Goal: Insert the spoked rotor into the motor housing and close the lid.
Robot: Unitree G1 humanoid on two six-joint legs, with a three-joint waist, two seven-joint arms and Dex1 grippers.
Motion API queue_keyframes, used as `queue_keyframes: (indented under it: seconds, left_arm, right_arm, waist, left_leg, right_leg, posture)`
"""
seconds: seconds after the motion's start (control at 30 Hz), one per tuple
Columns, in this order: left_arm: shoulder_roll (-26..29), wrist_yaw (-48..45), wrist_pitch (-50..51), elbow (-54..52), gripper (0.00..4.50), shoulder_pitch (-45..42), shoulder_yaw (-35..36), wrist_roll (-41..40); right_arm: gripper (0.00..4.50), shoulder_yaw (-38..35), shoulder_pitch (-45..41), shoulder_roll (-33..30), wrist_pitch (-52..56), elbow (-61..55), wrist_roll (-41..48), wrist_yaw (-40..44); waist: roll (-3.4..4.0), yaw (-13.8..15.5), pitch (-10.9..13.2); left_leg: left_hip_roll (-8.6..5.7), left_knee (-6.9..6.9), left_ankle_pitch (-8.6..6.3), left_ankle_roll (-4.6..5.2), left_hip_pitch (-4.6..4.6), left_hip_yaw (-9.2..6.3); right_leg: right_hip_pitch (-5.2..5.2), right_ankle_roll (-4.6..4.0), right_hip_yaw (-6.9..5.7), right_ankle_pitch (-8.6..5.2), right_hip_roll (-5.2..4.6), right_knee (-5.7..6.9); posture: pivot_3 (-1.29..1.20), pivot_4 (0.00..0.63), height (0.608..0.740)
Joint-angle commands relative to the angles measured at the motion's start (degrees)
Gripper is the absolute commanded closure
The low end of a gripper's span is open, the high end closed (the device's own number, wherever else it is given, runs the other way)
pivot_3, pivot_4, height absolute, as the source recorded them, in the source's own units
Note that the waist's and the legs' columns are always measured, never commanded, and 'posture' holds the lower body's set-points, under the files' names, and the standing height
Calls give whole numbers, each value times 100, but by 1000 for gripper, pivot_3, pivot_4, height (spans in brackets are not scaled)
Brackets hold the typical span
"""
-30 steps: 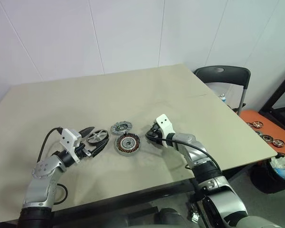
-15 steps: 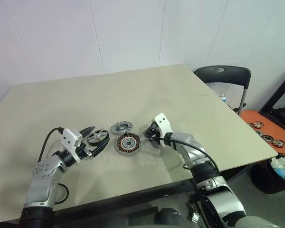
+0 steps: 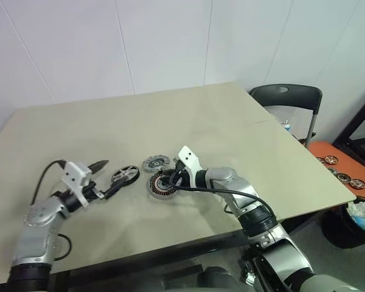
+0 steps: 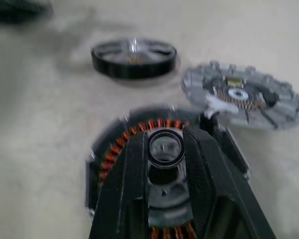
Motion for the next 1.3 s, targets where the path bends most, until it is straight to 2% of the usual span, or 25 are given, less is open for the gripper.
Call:
queue_keyframes:
  seconds: [0.03, 0.27, 0.7, 0.73, 0.87, 1.03, 1.13, 1.3]
  left_arm:
    - [106, -46, -90, -42, 0, 22, 240, -80]
    - [39, -5, -103, -99, 0, 134, 274, -56]
    - [-43, 57, -111, -119, 0, 138, 197, -10]
    - [-46, 56, -111, -120, 0, 140, 197, -6]
    - [-41, 73, -124, -68, 0, 110, 204, 31]
    - [-68, 90, -128, -31, 0, 89, 159, 68]
    - [-95, 105, -127, -54, 0, 89, 134, 77]
    - [-96, 117, -133, -43, 0, 58, 144, 93]
  right_arm:
    - [3850, 92, -278, 10, -11, 43, -93, 18]
    - [3850, 305, -258, -16, 70, 201, -204, 105]
    - [3850, 266, -149, 25, 114, 184, -211, 13]
    - [3125, 264, -136, 33, 116, 176, -205, 6]
    - [1898, 218, -135, 78, 58, 240, -217, -68]
    - [1898, 64, -191, 140, -54, 347, -171, -171]
    - [2494, 45, -185, 166, -119, 367, -165, -209]
    - [4174, 397, -121, -27, -238, 396, -406, -20]
  waist:
    - [0, -3, 0]
    - [-2, -1, -1]
    - [-2, -3, -1]
    - [-3, -3, -1]
    - [-2, -4, -1]
    - [-2, 1, -1]
    - [-2, -2, -1]
    - [-2, -3, -1]
  left_leg:
    - [0, -1, 0, 0, -1, 0]
    - [0, -1, 0, 0, -2, 0]
    - [0, -1, 0, -1, 0, 0]
    - [0, -1, 0, -1, 0, 0]
    - [0, -1, 0, -1, 0, 0]
    - [0, -1, 0, -1, 0, 0]
    - [0, -1, 0, -1, 0, 0]
    - [0, -1, 0, -1, 0, 0]
  right_leg:
    - [0, 0, 0, 0, 0, -1]
    - [-1, 0, 0, 0, -1, -1]
    - [0, 0, 0, 0, -1, 0]
    - [0, 0, 0, 0, 0, 0]
    - [0, 0, 0, 0, 0, 1]
    - [0, 0, 0, 0, -1, 0]
    - [0, 0, 0, 0, -1, 0]
    - [0, 0, 0, 0, 0, 0]
  posture:
    - [0, 0, 740]
    - [0, 0, 740]
    - [0, 0, 740]
    - [0, 0, 740]
    - [0, 0, 740]
    - [0, 0, 740]
    - [0, 0, 740]
    - [0, 0, 740]
